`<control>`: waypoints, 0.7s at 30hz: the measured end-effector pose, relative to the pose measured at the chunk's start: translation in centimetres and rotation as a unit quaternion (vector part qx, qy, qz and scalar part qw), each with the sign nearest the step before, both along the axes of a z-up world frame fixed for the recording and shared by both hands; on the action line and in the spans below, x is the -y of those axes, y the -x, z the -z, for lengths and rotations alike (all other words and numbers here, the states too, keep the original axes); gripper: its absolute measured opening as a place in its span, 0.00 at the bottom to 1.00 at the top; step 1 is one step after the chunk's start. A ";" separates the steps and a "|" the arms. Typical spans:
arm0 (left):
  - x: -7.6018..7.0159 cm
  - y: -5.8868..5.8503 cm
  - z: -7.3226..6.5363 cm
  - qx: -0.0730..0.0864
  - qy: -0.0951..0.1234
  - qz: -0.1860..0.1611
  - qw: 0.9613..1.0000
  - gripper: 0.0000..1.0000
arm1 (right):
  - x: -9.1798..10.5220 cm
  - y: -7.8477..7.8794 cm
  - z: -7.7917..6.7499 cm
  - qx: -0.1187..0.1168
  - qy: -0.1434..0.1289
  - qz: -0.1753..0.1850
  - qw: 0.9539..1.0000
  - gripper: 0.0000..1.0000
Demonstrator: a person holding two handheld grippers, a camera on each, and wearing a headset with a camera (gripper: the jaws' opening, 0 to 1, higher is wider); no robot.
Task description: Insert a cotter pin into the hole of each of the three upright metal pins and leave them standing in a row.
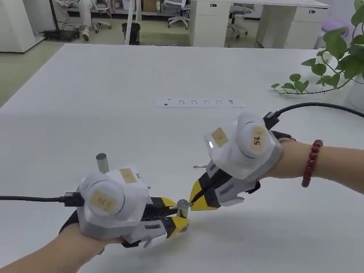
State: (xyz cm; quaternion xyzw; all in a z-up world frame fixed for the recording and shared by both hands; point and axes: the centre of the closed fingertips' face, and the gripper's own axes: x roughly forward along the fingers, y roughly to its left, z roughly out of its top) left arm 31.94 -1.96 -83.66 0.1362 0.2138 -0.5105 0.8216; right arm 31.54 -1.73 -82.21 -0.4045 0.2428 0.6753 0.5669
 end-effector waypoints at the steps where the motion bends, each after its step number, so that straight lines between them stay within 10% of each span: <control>1: 0.0 0.0 0.0 0.000 0.000 0.000 1.000 0.11 | -0.1 0.0 0.0 -0.003 -0.002 0.006 1.000 0.05; 11: -0.3 -0.1 0.7 0.012 -0.037 -0.003 0.999 0.15 | 0.5 -0.1 -0.3 -0.025 -0.017 0.044 0.999 0.12; 21: -0.8 -0.1 0.3 0.003 -0.028 -0.014 0.999 0.19 | 1.0 -0.1 -0.5 -0.034 -0.022 0.055 0.998 0.08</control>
